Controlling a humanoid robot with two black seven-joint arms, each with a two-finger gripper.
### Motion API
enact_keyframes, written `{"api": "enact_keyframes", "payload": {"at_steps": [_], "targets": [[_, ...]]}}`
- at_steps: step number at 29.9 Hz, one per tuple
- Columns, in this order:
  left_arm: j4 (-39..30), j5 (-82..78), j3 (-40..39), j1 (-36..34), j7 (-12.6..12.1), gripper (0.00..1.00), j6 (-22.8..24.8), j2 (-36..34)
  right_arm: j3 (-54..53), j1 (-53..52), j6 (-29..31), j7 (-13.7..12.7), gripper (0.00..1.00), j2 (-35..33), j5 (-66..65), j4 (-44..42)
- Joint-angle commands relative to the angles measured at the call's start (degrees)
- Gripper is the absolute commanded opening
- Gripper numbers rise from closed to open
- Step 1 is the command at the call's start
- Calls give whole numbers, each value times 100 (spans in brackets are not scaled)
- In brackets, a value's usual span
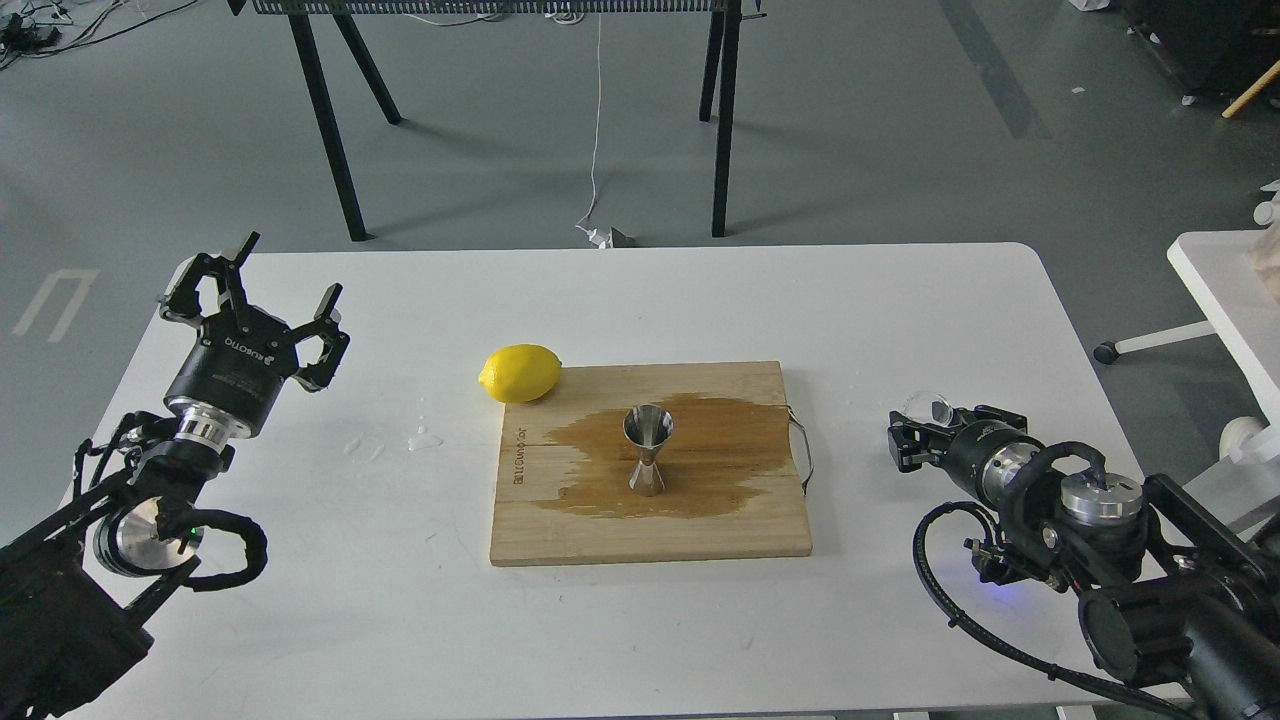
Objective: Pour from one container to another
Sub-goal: 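Close the right gripper around the small clear glass, then lift the glass with the right gripper and bring it above the jigger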
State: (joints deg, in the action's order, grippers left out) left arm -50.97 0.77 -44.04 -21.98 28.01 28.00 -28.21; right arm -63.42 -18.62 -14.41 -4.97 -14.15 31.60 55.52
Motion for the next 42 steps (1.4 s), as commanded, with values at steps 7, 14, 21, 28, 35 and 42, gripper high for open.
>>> {"api": "enact_keyframes", "payload": {"at_steps": [7, 14, 21, 28, 35, 42], "targets": [[0, 2, 0, -8, -1, 88, 0, 0, 110, 78, -53, 5, 43, -26, -777, 749], [0, 2, 0, -8, -1, 88, 0, 0, 532, -19, -97, 5, 43, -61, -1471, 1364], [0, -6, 0, -8, -1, 88, 0, 9, 813, -256, -150, -30, 43, -61, -2236, 1795], [0, -6, 9, -8, -1, 88, 0, 35, 1200, -783, -272, -109, 42, -61, -2457, 1945], [0, -6, 9, -17, -1, 88, 0, 35, 1692, -1258, -281, -136, 42, -26, -2738, 1945], [0, -6, 9, -17, -1, 88, 0, 27, 2140, -1478, -290, -285, 42, -8, -3300, 2077]]}}
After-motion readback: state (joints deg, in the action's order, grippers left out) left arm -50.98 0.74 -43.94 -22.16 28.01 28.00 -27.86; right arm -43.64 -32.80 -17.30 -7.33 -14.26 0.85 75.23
